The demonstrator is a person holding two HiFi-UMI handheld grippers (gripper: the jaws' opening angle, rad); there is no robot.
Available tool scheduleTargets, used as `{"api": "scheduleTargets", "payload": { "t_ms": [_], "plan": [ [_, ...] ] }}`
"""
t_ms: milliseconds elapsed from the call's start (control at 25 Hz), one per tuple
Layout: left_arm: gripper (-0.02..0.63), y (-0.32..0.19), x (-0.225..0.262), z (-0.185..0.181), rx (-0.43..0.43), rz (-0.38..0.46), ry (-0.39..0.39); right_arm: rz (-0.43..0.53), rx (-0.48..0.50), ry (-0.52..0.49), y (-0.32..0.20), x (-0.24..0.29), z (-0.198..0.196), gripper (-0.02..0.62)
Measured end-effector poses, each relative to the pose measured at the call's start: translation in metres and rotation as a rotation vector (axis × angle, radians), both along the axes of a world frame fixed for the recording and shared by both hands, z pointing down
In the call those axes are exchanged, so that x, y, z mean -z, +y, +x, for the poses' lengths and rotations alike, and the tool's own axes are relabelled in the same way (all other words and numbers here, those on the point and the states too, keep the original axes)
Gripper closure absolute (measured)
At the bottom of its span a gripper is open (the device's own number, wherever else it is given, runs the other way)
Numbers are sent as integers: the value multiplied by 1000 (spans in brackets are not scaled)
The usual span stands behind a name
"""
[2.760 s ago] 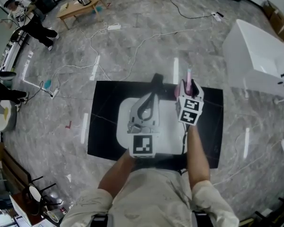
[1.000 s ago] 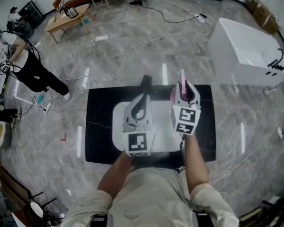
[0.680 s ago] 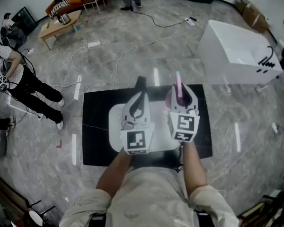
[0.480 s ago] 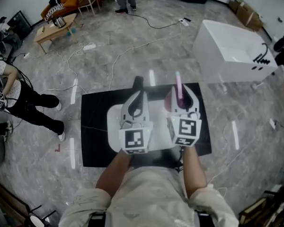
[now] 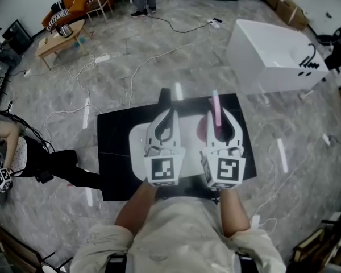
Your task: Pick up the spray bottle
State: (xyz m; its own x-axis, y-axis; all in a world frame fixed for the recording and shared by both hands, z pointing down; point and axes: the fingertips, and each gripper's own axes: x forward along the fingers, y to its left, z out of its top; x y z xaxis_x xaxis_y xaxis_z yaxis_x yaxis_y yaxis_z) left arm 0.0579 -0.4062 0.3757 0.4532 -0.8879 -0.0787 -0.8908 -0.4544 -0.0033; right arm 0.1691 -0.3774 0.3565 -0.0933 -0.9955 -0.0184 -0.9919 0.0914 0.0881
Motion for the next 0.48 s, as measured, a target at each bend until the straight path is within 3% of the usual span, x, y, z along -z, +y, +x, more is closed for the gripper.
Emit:
{"api": "scheduleTargets", "payload": {
  "t_ms": [480],
  "plan": [
    [604,4,-4,-2,-19,3,5,18,-23,-11,3,-2,0,497]
  ]
}}
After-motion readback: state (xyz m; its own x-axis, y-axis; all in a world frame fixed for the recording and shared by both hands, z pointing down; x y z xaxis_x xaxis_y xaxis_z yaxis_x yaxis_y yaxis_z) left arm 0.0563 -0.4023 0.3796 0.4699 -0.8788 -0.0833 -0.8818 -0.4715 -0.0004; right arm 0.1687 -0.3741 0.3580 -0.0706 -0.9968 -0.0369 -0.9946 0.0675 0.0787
